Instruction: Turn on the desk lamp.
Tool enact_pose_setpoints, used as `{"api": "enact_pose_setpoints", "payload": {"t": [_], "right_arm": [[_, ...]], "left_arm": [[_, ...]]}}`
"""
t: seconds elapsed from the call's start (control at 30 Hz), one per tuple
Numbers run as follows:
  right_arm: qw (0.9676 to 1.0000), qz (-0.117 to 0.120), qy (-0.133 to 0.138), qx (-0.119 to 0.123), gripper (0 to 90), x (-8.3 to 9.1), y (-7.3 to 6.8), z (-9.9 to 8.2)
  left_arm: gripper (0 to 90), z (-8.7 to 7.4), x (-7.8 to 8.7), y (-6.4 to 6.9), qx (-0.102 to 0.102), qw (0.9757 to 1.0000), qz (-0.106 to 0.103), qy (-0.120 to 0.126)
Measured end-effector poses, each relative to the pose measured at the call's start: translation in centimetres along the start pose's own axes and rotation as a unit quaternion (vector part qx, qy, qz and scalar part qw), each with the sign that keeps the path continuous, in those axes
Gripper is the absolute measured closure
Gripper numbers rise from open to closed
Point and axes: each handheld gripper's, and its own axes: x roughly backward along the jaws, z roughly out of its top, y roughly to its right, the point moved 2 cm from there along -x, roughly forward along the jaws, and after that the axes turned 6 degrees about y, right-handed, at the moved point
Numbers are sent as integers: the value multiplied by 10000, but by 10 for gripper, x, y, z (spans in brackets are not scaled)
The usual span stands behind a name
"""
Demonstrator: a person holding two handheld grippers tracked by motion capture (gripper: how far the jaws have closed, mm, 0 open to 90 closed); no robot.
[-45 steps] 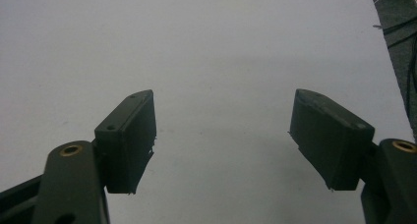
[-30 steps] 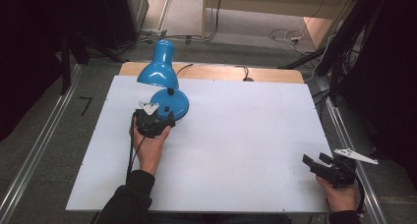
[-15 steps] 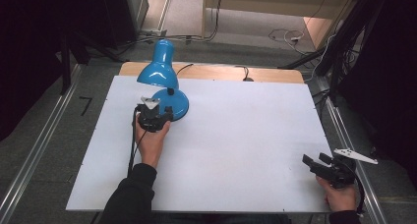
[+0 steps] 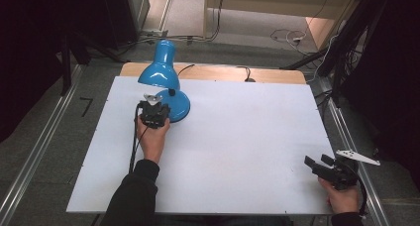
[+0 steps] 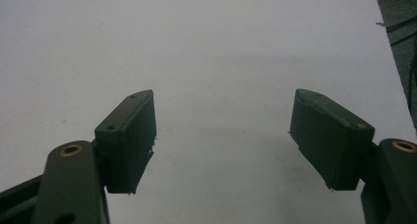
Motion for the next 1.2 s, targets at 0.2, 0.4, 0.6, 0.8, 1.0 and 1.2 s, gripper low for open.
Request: {"api": "enact_pose_setpoints", "payload": {"t": [0.2,0.4,0.6,0.8,1.0,1.2], "right_arm": [[10000,-1,-9,-1,241,0,0,0],[10000,-5,-1,-8,241,0,0,0],[10000,1,-9,-7,241,-1,0,0],[10000,0,-12,-6,241,-1,0,0],[10000,6,-14,-8,240,-1,0,0],[10000,9,-22,-10,241,-1,0,0]], "left_arm": [[900,-1,-4,-1,22,10000,7,-23],[900,-1,-8,-3,38,10000,14,-62],[900,-2,-9,-3,56,9999,18,-82],[900,-2,-10,-3,39,9999,25,-101],[900,-3,-11,1,-70,9999,-14,-82],[900,-3,-10,3,-211,9997,32,-88]]}}
